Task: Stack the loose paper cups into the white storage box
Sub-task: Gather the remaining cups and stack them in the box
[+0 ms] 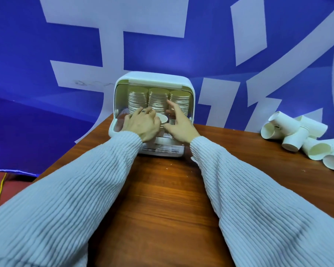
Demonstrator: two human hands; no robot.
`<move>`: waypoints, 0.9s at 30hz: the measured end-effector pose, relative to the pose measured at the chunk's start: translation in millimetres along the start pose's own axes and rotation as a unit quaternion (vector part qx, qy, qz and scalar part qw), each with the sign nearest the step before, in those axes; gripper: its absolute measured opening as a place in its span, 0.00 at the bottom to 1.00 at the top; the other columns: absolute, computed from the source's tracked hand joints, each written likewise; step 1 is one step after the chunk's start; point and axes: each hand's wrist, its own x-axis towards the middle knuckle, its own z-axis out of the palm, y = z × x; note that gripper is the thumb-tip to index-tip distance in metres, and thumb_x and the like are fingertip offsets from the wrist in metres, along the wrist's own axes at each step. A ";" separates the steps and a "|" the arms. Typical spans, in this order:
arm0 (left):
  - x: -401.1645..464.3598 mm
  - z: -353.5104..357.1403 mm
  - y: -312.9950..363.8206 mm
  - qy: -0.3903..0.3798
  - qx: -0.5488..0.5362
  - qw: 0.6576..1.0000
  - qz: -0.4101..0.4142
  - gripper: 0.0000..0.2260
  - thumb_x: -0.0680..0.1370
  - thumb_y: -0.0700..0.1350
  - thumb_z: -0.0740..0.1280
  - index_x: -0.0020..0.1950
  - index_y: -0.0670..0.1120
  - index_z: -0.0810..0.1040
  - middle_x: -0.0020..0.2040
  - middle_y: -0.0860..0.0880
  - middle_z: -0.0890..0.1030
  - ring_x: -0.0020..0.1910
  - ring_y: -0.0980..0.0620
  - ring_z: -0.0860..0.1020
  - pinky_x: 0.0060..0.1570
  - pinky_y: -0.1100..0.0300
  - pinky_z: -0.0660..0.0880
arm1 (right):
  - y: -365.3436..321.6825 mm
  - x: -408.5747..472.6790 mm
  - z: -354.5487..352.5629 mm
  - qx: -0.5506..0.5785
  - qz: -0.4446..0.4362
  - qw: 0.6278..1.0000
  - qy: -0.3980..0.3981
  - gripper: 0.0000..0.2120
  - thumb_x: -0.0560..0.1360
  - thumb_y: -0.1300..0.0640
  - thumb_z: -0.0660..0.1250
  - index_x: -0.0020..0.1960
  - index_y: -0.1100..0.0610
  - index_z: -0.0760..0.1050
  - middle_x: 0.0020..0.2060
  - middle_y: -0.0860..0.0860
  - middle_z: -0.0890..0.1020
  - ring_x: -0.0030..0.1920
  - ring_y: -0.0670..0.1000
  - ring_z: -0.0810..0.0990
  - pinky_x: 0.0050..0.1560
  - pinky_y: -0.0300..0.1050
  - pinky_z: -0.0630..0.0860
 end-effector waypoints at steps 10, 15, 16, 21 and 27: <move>-11.0 49.1 133.7 0.189 -0.252 0.940 0.128 0.19 0.77 0.46 0.57 0.65 0.46 0.78 0.61 0.45 0.80 0.61 0.44 0.76 0.64 0.49 0.71 | 45.0 -61.0 -72.7 0.015 0.030 0.986 0.165 0.17 0.80 0.58 0.67 0.68 0.45 0.74 0.60 0.45 0.83 0.59 0.46 0.81 0.66 0.52 0.78; -17.3 82.4 212.3 0.106 -0.303 0.939 0.120 0.19 0.80 0.45 0.65 0.72 0.47 0.73 0.69 0.46 0.75 0.69 0.46 0.72 0.68 0.53 0.68 | 101.8 -99.7 -141.2 -0.079 0.130 0.968 0.200 0.21 0.78 0.57 0.66 0.71 0.47 0.73 0.63 0.47 0.82 0.63 0.49 0.79 0.67 0.54 0.76; -20.8 89.9 224.2 0.097 -0.315 0.936 0.123 0.20 0.80 0.46 0.65 0.72 0.48 0.72 0.70 0.47 0.74 0.69 0.48 0.72 0.68 0.53 0.67 | 113.6 -104.2 -153.4 -0.107 0.150 0.960 0.210 0.23 0.78 0.57 0.66 0.72 0.48 0.73 0.64 0.48 0.81 0.65 0.51 0.78 0.68 0.54 0.75; -38.7 128.7 245.8 0.071 -0.335 0.929 0.142 0.23 0.80 0.47 0.66 0.76 0.51 0.69 0.71 0.51 0.72 0.70 0.53 0.71 0.67 0.59 0.67 | 164.9 -98.5 -218.1 -0.303 0.199 0.893 0.267 0.26 0.79 0.54 0.63 0.76 0.54 0.68 0.76 0.53 0.70 0.76 0.57 0.66 0.73 0.57 0.67; -30.1 136.7 241.5 0.080 -0.326 0.934 0.122 0.24 0.81 0.47 0.66 0.77 0.52 0.67 0.73 0.52 0.70 0.70 0.54 0.71 0.63 0.62 0.67 | 215.7 -66.7 -266.7 -0.448 0.213 0.821 0.281 0.32 0.80 0.56 0.67 0.81 0.54 0.60 0.82 0.57 0.59 0.82 0.60 0.54 0.79 0.57 0.56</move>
